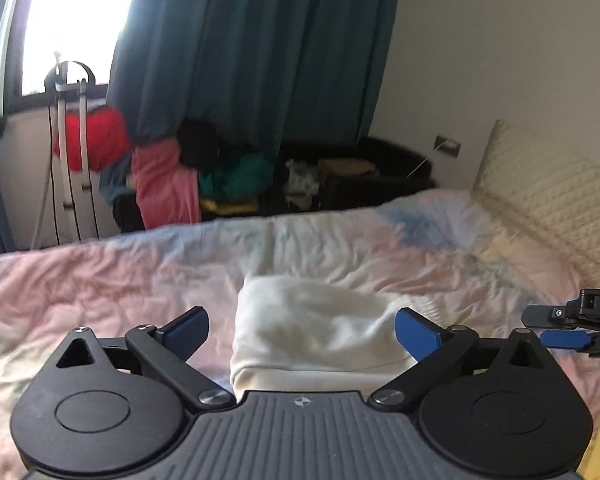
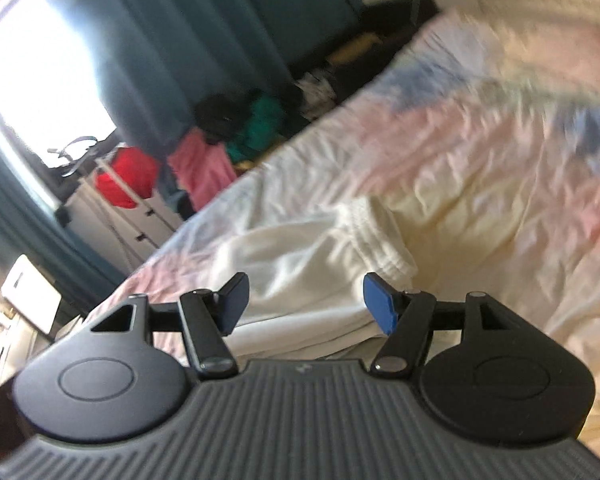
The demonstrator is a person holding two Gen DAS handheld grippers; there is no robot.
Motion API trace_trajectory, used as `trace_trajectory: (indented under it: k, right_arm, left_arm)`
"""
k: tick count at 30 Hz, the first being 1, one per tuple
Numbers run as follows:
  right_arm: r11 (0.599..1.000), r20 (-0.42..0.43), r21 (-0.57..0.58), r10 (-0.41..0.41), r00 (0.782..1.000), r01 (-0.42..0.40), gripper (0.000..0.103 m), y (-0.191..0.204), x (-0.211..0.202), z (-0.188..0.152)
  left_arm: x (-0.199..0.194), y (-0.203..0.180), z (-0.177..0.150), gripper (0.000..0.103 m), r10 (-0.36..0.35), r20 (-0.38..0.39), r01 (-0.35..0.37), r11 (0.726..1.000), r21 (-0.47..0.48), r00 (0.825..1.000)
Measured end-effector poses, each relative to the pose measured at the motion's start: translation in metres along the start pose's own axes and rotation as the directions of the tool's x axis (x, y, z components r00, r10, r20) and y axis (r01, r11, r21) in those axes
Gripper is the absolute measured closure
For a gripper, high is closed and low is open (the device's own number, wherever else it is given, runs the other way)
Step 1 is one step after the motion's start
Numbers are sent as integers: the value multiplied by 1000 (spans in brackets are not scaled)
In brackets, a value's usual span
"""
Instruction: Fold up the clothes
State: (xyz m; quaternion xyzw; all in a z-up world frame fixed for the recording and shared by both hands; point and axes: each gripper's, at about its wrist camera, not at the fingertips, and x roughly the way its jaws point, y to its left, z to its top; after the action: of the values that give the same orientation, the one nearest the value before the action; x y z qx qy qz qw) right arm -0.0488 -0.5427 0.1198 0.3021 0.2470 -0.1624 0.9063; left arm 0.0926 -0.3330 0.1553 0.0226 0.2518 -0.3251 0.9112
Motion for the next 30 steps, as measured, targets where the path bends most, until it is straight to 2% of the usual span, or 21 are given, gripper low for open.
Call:
trace_trajectory:
  k: [2,3,4,6,10,15,21,30]
  right_arm:
    - [998,14,-66,18,1000,-17,33,15,-22,-2]
    - [995,37,-101,22,999,-18,26,22,-34,-6]
    - [991,64,-137,24,998,-16,12,30,-47,-10]
    - [981,112,-194,43,993,-21,13,44,-74,-21]
    - [966,140,-253,86,987,-48,13,57,-106,-48]
    - [953,182,-298,110,977,-52,13,64,-126,-93]
    - [936,223,-351,93,970,-9,13,69,-120,-144]
    - [929,262,-369,76,962,27,13,68,-98,-187]
  left_arm:
    - [-23,-3,-6,0,5,15,-5,1000,11,1000]
    - [-34,-5,-9,0,7,23,-7,1000,16,1000]
    - [-46,-6,-12,0,9,30,-10,1000,22,999]
    - [-68,-10,-18,0,14,46,-15,999,33,999]
    - [-114,-16,-31,0,22,76,-26,998,54,997]
    - [-166,-21,-50,0,32,110,-39,997,69,993]
    - [-186,-11,-95,0,66,131,-74,996,52,989]
    - [-187,-6,-133,0,100,176,-112,992,58,979]
